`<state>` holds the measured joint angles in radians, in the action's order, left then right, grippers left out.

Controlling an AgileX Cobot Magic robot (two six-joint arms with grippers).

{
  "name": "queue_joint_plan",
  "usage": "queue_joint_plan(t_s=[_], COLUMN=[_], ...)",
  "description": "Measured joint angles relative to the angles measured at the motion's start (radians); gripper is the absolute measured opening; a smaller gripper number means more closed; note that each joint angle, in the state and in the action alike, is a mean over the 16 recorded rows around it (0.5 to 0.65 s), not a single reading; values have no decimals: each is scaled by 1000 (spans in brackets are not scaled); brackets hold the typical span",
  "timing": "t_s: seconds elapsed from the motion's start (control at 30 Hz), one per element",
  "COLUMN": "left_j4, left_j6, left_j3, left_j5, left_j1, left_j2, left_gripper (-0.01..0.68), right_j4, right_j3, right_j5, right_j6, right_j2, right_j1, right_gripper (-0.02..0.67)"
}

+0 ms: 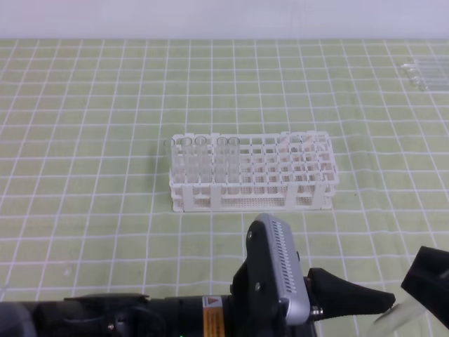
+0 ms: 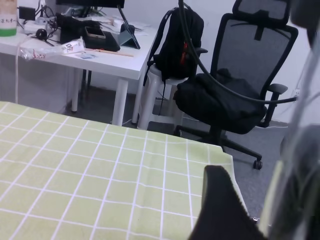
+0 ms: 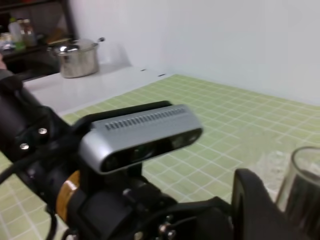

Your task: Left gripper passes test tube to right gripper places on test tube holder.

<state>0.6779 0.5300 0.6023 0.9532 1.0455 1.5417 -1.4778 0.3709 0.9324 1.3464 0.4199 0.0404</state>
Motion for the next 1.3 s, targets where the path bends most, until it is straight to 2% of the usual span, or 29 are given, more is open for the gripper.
queue_joint_plan(t_s=[0.27,0.63,0.9,1.3], left_j4=[0,3,6,5], left_j6=[0,21,81,211], left_j3=[-35,-189,-332,-435], left_j5=[-4,-101,-316,-704], left_j1=[-50,-205,-263,-266], left_j2=[-38,-252,-525,-907], left_gripper=[359,360,361,360], right_j4=[9,14,14,14], right_j3=[0,0,0,0], right_j5=[-37,-109,-162,-216], right_j6=[5,42,71,101], right_j2=[0,0,0,0], right_j1=[0,0,0,0], right_gripper=[122,122,121,121])
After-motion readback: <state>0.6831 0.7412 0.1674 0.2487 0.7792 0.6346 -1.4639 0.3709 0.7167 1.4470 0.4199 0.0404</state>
